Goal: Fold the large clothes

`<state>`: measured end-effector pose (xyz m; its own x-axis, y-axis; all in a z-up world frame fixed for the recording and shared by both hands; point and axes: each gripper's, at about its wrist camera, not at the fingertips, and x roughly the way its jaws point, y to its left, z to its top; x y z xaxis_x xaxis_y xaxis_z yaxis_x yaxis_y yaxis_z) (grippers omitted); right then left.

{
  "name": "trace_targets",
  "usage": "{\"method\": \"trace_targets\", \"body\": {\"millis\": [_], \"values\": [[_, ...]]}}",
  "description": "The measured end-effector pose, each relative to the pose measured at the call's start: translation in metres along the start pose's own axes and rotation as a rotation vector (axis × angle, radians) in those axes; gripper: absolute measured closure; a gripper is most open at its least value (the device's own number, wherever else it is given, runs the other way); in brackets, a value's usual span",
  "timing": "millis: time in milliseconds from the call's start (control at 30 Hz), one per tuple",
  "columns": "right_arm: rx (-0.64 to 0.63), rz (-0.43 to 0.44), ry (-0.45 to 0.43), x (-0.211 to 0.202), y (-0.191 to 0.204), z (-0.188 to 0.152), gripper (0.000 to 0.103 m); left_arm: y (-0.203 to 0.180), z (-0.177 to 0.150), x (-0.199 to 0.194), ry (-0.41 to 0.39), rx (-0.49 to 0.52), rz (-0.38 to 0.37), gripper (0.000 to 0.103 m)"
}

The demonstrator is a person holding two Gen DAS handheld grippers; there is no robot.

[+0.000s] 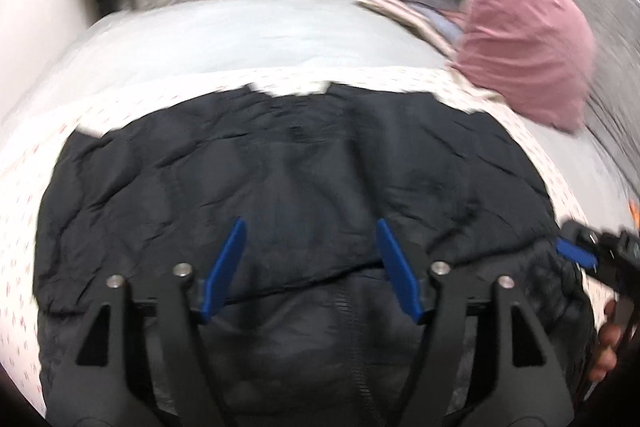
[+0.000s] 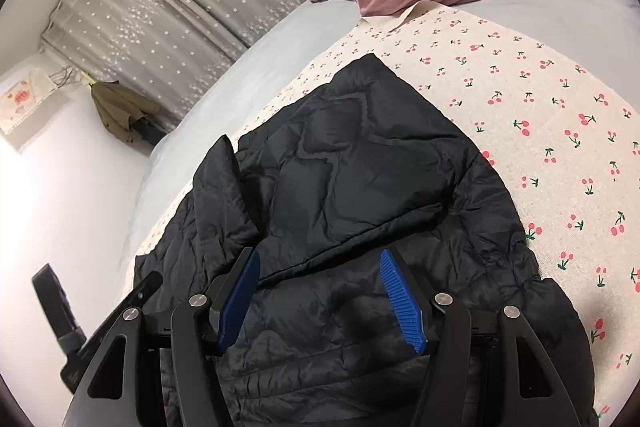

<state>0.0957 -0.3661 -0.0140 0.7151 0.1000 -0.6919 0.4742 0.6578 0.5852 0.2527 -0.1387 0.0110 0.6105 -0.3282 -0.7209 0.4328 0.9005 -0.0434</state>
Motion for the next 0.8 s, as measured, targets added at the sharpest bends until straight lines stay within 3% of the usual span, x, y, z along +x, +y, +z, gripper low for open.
{"method": "trace_targets", "body": {"millis": [67,167,300,333,367,400,433,533,600,667,700,733,800], "values": [[-0.008,-0.007,0.0,0.0,0.002,-0.001,0.039,-0.025,0.0,0.006,-0.004,0.077,-0.02,0.021],[-0.027,-0.019,0.002,0.0,0.005,-0.003,0.039,-0.062,-0.001,0.024,0.015,0.193,-0.033,0.021],[-0.038,-0.023,0.009,0.003,0.005,-0.004,0.039,-0.084,-0.006,0.059,0.08,0.269,0.04,0.024],[-0.037,-0.022,0.012,0.003,0.005,-0.004,0.039,-0.083,-0.006,0.065,0.096,0.258,0.052,0.04],[-0.036,-0.021,0.016,0.004,0.005,-0.005,0.039,-0.078,-0.004,0.069,0.104,0.231,0.056,0.063],[-0.035,-0.02,0.02,0.005,0.005,-0.005,0.039,-0.073,-0.002,0.067,0.096,0.199,0.051,0.071],[-0.037,-0.02,0.024,0.006,0.005,-0.005,0.039,-0.066,0.001,0.062,0.073,0.156,0.034,0.079],[-0.052,-0.023,0.031,0.008,0.007,-0.006,0.039,-0.028,0.005,0.032,-0.035,-0.044,-0.043,0.08],[-0.058,-0.033,0.028,0.008,0.006,-0.006,0.039,-0.001,0.0,0.018,-0.062,-0.165,-0.074,0.077],[-0.054,-0.035,0.025,0.008,0.006,-0.006,0.039,0.02,-0.007,0.013,-0.027,-0.22,-0.133,0.043],[-0.048,-0.034,0.025,0.008,0.005,-0.005,0.039,0.029,-0.012,0.01,-0.014,-0.239,-0.155,0.035],[-0.043,-0.034,0.025,0.008,0.005,-0.005,0.039,0.035,-0.015,0.006,-0.019,-0.253,-0.181,0.03],[-0.039,-0.036,0.025,0.009,0.005,-0.005,0.039,0.048,-0.018,0.001,-0.042,-0.26,-0.214,0.028]]}}
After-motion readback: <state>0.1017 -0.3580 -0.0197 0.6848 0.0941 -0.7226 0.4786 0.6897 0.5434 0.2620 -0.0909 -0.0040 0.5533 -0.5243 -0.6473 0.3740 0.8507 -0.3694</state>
